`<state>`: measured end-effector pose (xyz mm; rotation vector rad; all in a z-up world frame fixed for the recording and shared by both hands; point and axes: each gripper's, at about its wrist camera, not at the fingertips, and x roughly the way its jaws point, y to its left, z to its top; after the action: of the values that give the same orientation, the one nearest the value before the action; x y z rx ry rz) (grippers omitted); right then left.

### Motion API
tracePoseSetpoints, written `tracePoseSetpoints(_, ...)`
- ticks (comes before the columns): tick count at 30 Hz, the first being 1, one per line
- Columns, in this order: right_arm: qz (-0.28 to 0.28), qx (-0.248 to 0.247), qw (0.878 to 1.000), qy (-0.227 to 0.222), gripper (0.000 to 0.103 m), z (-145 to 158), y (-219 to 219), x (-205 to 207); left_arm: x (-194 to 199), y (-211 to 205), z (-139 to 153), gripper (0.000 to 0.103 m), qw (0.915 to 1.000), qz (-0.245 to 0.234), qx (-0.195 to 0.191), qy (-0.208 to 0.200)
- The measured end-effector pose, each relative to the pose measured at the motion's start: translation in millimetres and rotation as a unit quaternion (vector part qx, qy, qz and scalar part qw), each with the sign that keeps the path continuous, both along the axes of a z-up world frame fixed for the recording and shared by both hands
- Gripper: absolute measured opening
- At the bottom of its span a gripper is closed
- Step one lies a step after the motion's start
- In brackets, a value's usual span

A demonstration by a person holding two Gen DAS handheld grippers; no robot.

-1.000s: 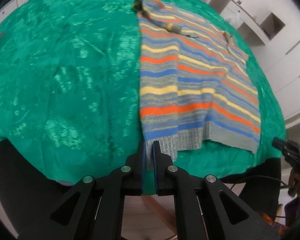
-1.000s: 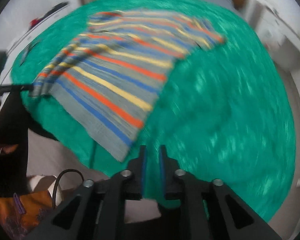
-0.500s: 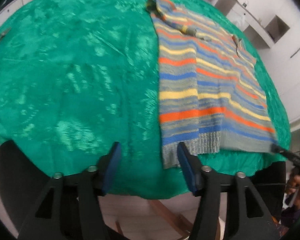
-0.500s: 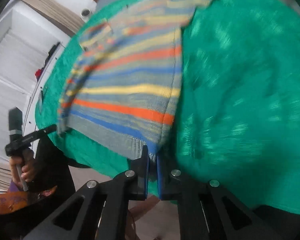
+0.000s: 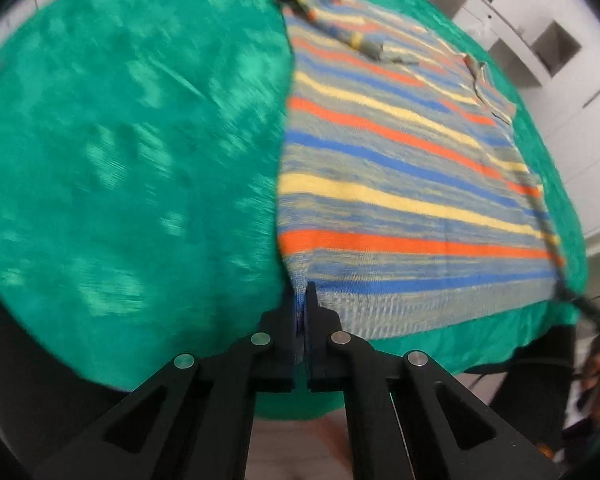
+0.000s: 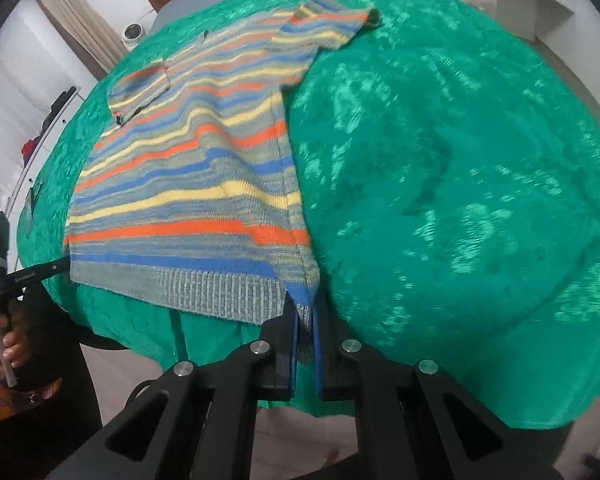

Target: Fold small clothes

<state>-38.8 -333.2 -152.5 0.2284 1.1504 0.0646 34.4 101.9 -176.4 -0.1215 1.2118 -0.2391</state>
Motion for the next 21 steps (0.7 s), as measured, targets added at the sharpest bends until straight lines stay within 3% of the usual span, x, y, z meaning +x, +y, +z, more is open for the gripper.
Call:
tracePoseSetpoints(5,0.024,-0.026,0.999,-0.003,0.006,23.4,15.9,-8.5,-15.4,15.2,16.4,0.000,0.9989,-0.024,0.033,-0.022)
tracePoseSetpoints(8,0.030,-0.040,0.999,0.020,0.006,5.9,26.3,-7.0,-16.8,9.7,3.7,0.000,0.9971,-0.032,0.067,-0.018)
tracePoseSetpoints(15,-0.007,-0.031,0.998,0.057,0.006,-33.3,20.1,2.2,-4.1,-5.2,-29.7,0.000,0.9942,-0.029,0.104,0.004)
tracePoseSetpoints(21,-0.015,-0.022,0.997,0.070,0.006,-47.1,17.5,8.1,5.0,-7.9,-38.2,0.000,0.9934,-0.028,0.111,0.012)
